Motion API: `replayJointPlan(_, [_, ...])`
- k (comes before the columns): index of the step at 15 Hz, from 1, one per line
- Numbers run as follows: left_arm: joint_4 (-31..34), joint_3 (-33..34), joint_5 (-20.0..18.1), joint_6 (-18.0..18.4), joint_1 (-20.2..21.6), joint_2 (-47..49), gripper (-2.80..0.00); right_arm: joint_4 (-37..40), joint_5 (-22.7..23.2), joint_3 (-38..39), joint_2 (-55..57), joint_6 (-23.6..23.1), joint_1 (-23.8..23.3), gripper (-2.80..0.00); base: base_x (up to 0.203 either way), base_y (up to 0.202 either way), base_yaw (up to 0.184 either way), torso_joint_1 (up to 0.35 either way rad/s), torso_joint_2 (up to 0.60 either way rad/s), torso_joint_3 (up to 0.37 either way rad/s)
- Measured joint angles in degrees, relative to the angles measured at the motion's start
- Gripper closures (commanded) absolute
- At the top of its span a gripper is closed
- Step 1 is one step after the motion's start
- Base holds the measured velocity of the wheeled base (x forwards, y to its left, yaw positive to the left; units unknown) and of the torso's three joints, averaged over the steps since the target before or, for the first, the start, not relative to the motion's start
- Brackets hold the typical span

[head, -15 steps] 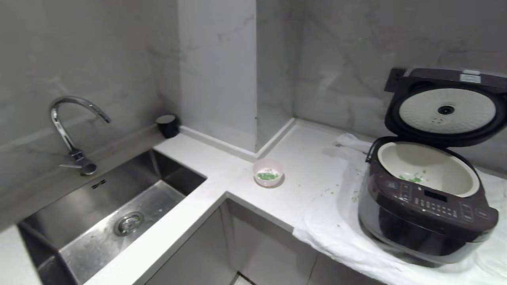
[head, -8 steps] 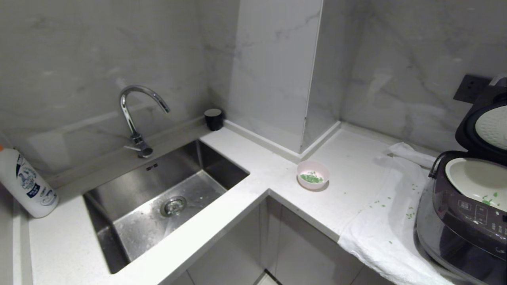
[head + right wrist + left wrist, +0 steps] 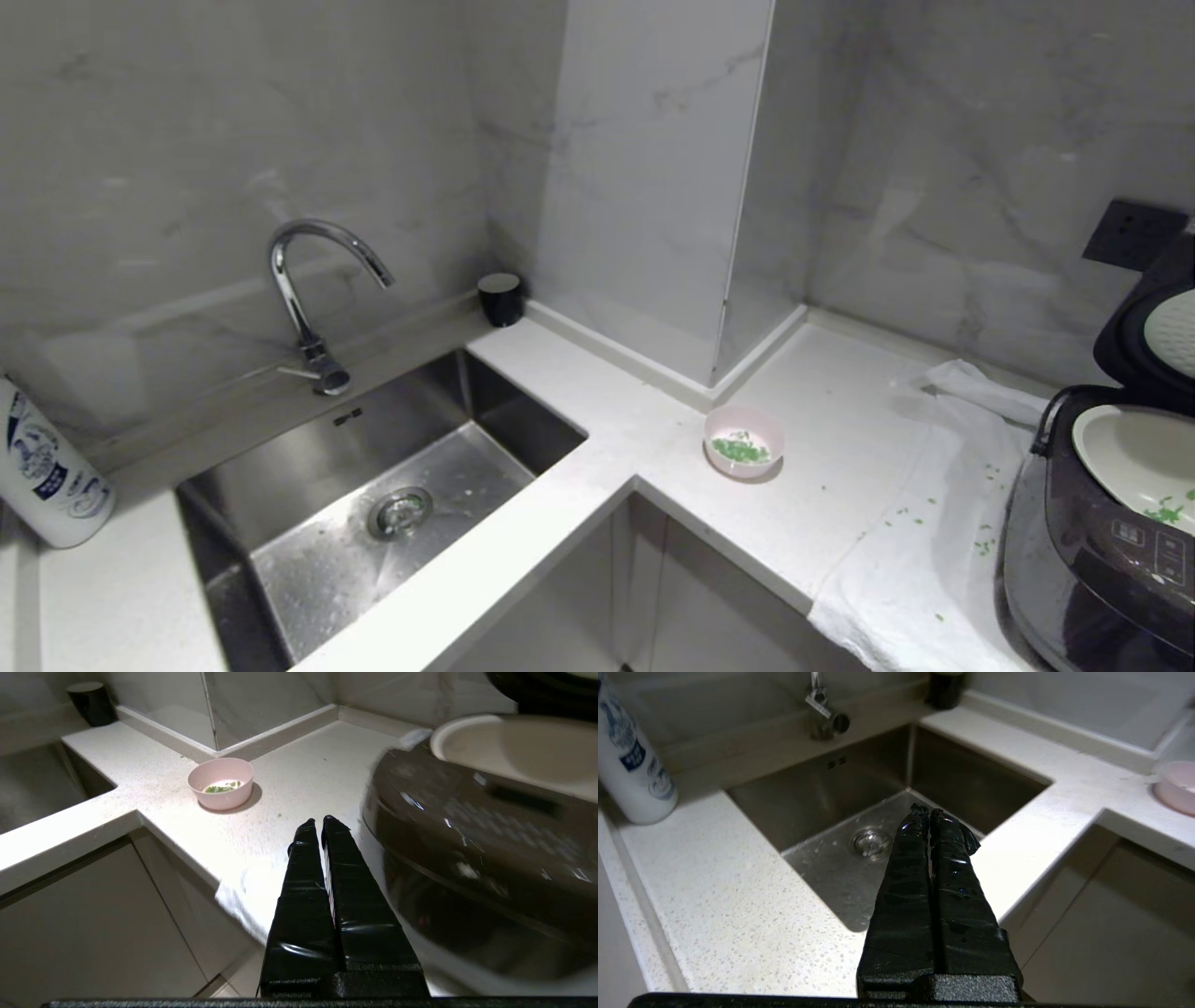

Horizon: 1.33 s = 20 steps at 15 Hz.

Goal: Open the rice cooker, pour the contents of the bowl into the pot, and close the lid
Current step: Turn on the tap

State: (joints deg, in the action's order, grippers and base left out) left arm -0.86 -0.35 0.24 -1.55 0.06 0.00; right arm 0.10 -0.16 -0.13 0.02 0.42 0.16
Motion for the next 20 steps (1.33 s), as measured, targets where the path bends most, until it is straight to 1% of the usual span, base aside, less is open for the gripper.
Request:
replayJointPlan(5, [0.0, 0.0, 0.0, 0.0, 0.0, 0.0, 0.00, 0.1, 0.0, 0.0, 0.0, 0.0, 0.0, 0.00, 0.186, -0.173, 0.005, 0.010, 0.01, 0.002])
replayJointPlan(18, [-0.2, 0.0, 0.2, 0.0, 0.0, 0.0, 0.00, 0.1, 0.0, 0.0, 0.0, 0.0, 0.0, 0.00, 0.002, -0.003, 0.000, -0.001, 0.00, 0.001])
replayJointPlan(19, [-0.2, -0.2, 0.4, 0.0, 0.1, 0.0, 0.00, 0.1, 0.0, 0.0, 0.0, 0.0, 0.0, 0.00, 0.000, 0.000, 0.000, 0.000, 0.00, 0.000])
replayJointPlan(20, [0.2, -2.1, 0.9, -0.1, 0.1, 0.1, 0.00, 0.1, 0.0, 0.0, 0.0, 0.0, 0.0, 0.00, 0.000, 0.000, 0.000, 0.000, 0.00, 0.000])
